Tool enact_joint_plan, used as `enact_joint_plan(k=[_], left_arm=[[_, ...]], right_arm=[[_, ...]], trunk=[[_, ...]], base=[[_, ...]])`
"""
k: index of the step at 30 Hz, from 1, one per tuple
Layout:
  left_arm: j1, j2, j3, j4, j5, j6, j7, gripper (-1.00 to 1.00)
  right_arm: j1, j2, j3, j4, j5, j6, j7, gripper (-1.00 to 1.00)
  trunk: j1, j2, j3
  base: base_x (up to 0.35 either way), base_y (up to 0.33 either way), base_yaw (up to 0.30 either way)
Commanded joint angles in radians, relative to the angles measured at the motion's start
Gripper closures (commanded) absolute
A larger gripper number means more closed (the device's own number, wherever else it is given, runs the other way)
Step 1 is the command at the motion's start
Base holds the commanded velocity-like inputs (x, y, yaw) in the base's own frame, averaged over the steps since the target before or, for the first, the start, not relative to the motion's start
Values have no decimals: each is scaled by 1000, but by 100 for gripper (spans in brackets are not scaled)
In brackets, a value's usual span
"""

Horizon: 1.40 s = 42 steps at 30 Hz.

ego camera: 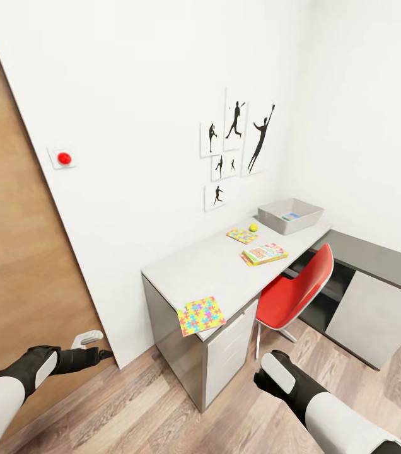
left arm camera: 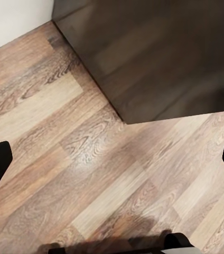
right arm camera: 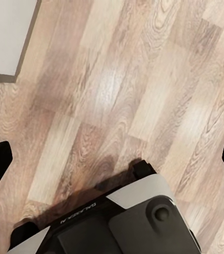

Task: Put all the toys in the child's room - the three board games (two on the bed and one on the table), the two jigsaw puzzles on the table, and the tennis ball on the table - inside the toy box on the table in the child's room.

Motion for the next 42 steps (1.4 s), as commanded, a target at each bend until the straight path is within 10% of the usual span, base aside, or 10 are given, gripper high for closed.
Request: enact_joint_plan(k=[1,32,42], left_arm=[[-1,0,6,0,6,10,-1,-100],[-11,5,38,-9,19,133,6,-100],[-11,2,124,-10,20,134,11,-100]], right_arm=[[-1,-1,7,-2,-5,6,-6,-100],[67,4,5,-4,-5,-157,1,-100],[105,-3,8,-7,9,-251,242,-100]], trunk=[[5,-10,-5],[123,-227,-103],[162,-297,-134]], base=[[0,0,0],[0,0,0],[0,0,0]])
